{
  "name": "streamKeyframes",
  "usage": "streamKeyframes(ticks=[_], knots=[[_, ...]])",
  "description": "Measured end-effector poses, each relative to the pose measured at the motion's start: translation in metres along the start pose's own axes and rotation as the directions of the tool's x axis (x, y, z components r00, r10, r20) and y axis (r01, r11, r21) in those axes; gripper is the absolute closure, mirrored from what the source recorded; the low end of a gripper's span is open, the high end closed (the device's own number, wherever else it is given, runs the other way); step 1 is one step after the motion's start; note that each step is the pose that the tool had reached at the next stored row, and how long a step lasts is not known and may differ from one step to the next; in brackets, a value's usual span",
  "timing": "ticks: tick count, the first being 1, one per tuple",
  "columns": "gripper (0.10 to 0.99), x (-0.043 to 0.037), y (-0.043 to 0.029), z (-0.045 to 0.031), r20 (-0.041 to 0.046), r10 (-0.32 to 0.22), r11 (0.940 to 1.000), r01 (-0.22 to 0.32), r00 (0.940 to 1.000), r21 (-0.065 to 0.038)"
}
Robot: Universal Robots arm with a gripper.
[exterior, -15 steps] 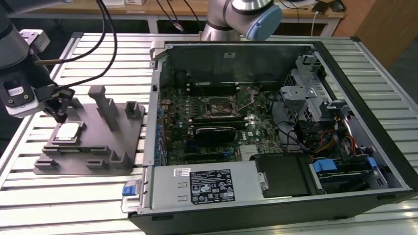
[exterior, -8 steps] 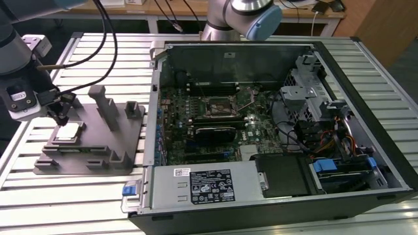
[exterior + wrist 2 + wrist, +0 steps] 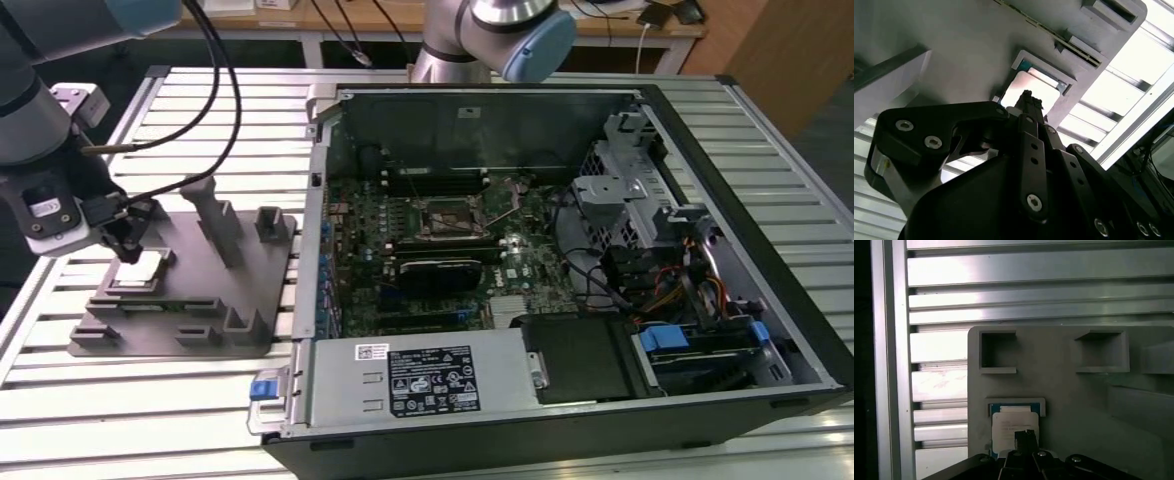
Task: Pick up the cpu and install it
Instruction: 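Pick up the cpu and move it towards the insertion slot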
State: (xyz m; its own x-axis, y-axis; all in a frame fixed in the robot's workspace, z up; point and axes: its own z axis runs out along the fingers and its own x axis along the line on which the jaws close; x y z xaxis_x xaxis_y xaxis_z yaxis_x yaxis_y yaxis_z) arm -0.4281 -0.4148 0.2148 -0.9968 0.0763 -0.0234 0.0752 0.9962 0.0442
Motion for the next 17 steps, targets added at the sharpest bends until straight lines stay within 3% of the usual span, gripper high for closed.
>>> streamKeyframes(ticks=[10, 17], knots=[[0.98, 0.0028, -0.0008, 0.0134, 0.0002, 0.0, 1.0, 0.0, 1.0, 0.0], [0.98, 0.0036, -0.0009, 0.0181, 0.0002, 0.0, 1.0, 0.0, 1.0, 0.0]])
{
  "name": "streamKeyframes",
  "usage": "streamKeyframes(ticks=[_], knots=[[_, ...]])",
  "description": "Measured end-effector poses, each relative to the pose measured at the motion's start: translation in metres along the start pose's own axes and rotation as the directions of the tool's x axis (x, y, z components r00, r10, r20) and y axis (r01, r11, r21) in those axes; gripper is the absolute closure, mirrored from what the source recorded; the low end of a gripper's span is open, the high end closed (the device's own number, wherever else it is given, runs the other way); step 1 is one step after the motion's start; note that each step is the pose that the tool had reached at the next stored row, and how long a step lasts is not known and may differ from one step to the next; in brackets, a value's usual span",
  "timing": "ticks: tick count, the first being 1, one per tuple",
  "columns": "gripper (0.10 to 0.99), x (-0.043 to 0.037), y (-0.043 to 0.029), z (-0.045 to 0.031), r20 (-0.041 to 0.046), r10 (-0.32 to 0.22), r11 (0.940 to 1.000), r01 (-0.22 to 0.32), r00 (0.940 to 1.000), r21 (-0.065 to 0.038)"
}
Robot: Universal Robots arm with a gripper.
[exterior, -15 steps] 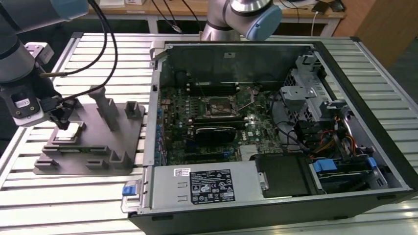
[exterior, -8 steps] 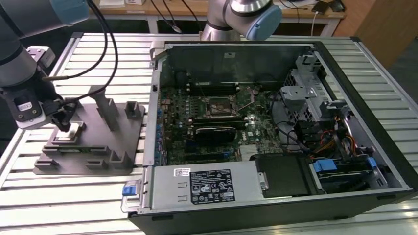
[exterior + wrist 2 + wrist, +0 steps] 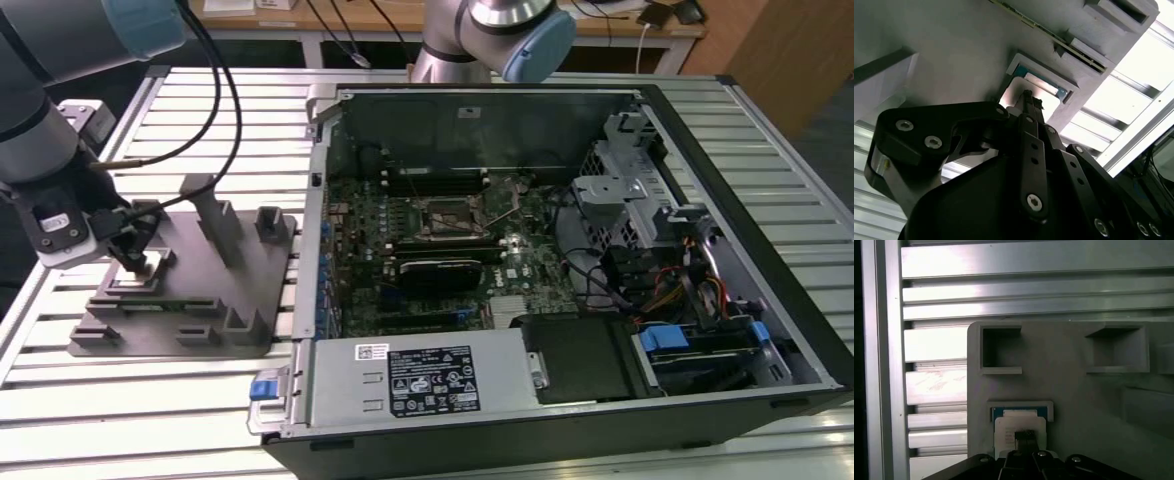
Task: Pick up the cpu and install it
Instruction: 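Pick up the cpu and move it towards the insertion slot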
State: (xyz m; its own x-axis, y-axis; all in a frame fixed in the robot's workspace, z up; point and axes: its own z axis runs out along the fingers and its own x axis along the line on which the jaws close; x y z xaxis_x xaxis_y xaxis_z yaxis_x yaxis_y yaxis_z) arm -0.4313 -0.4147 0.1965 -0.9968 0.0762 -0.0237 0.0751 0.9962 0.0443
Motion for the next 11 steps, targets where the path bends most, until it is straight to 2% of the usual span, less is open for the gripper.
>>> streamKeyframes(ticks=[11], knots=[[0.98, 0.0021, 0.0027, 0.0019, 0.0, 0.0, 1.0, 0.0, 1.0, 0.0]])
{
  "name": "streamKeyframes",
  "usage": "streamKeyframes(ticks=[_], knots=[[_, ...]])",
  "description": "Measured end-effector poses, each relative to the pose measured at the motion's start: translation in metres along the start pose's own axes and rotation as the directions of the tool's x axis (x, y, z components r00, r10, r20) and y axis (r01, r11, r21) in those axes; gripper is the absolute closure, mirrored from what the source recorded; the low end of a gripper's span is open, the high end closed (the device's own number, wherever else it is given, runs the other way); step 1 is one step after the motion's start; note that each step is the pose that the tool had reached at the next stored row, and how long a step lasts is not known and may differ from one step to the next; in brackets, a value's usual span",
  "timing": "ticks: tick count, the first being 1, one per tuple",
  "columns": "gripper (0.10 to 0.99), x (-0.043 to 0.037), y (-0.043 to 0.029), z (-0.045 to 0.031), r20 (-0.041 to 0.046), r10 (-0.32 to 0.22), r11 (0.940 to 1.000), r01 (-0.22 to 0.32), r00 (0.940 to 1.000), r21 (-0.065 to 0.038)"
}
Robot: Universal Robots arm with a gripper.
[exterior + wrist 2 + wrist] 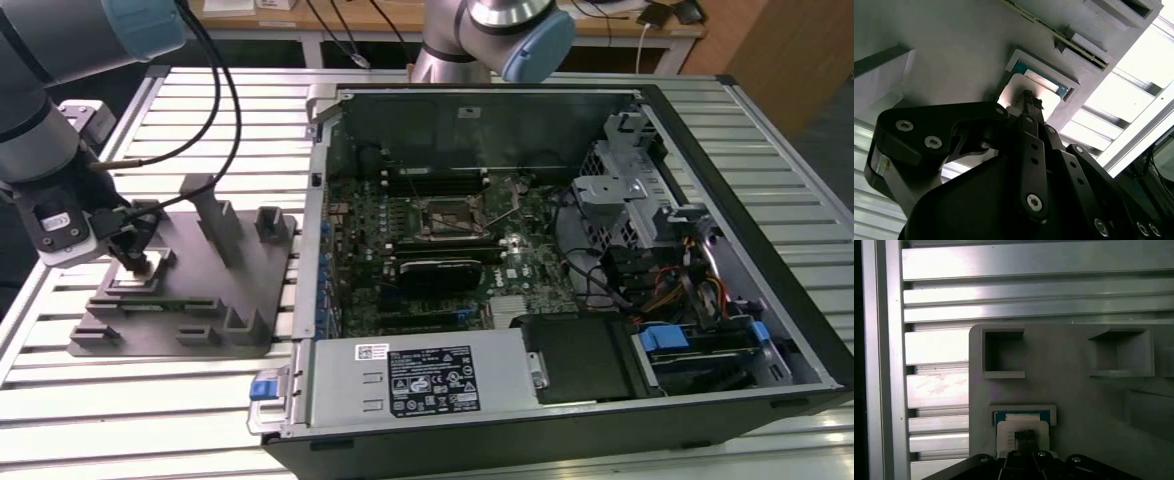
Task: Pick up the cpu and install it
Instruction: 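Pick up the cpu and move it towards the insertion slot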
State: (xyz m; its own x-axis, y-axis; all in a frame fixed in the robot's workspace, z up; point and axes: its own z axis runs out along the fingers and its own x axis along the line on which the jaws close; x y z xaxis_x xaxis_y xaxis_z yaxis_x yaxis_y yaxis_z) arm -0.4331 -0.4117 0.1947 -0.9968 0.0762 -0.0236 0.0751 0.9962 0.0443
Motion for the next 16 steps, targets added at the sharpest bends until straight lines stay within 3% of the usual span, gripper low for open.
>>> streamKeyframes(ticks=[8, 10, 11, 13, 14, 16], knots=[[0.973, 0.0005, 0.0, -0.0001, -0.0002, 0.0, 1.0, 0.0, 1.0, 0.0], [0.855, 0.0006, 0.0, -0.0001, -0.0001, 0.0, 1.0, 0.0, 1.0, 0.0], [0.855, 0.0006, 0.0, -0.0001, -0.0001, 0.0, 1.0, 0.0, 1.0, 0.0], [0.733, 0.0007, 0.0, -0.0001, -0.0001, 0.0, 1.0, 0.0, 1.0, 0.0], [0.733, 0.0008, 0.0, -0.0001, -0.0001, 0.0, 1.0, 0.0, 1.0, 0.0], [0.62, 0.0009, 0.0, -0.0001, -0.0001, 0.0, 1.0, 0.0, 1.0, 0.0]])
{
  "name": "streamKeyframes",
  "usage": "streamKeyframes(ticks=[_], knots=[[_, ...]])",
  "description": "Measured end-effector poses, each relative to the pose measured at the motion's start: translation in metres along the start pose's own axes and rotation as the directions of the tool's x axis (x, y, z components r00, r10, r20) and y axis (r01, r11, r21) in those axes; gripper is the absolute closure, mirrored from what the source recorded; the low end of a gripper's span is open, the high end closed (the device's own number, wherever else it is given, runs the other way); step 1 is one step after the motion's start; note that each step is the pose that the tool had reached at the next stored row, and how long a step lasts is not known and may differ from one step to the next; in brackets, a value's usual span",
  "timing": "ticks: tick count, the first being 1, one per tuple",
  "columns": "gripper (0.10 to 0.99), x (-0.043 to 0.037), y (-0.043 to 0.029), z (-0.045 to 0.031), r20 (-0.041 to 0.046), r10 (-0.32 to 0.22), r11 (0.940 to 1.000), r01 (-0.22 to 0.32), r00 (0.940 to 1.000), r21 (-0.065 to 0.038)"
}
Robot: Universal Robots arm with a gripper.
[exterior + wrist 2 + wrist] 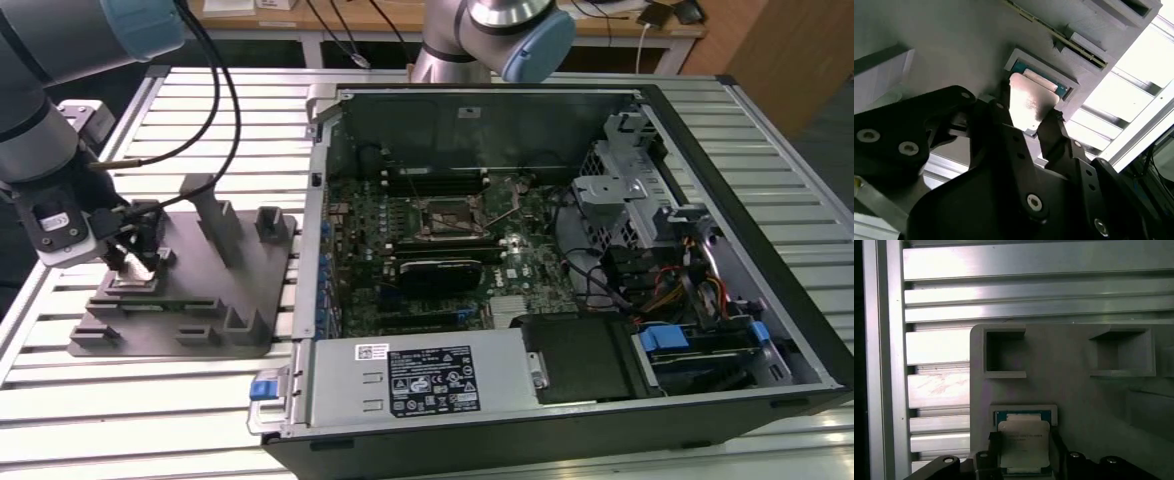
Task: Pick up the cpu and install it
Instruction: 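Pick up the cpu and move it towards the insertion slot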
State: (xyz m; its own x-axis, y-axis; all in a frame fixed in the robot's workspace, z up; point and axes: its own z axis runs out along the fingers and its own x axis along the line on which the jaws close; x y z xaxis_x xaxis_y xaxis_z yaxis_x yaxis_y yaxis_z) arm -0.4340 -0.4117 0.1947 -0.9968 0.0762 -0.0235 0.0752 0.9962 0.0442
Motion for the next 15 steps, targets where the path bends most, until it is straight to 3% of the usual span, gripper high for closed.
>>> streamKeyframes(ticks=[2, 4, 5, 15], knots=[[0.502, 0.0001, 0.0, 0.0, 0.0, 0.0, 1.0, 0.0, 1.0, 0.0], [0.502, 0.0002, 0.0, 0.0, 0.0, 0.0, 1.0, 0.0, 1.0, 0.0], [0.439, 0.0002, 0.0, 0.0, 0.0001, 0.0, 1.0, 0.0, 1.0, 0.0], [0.439, 0.0016, -0.0004, 0.0064, -0.0023, -0.053, 0.9986, 0.053, 0.9986, -0.001]])
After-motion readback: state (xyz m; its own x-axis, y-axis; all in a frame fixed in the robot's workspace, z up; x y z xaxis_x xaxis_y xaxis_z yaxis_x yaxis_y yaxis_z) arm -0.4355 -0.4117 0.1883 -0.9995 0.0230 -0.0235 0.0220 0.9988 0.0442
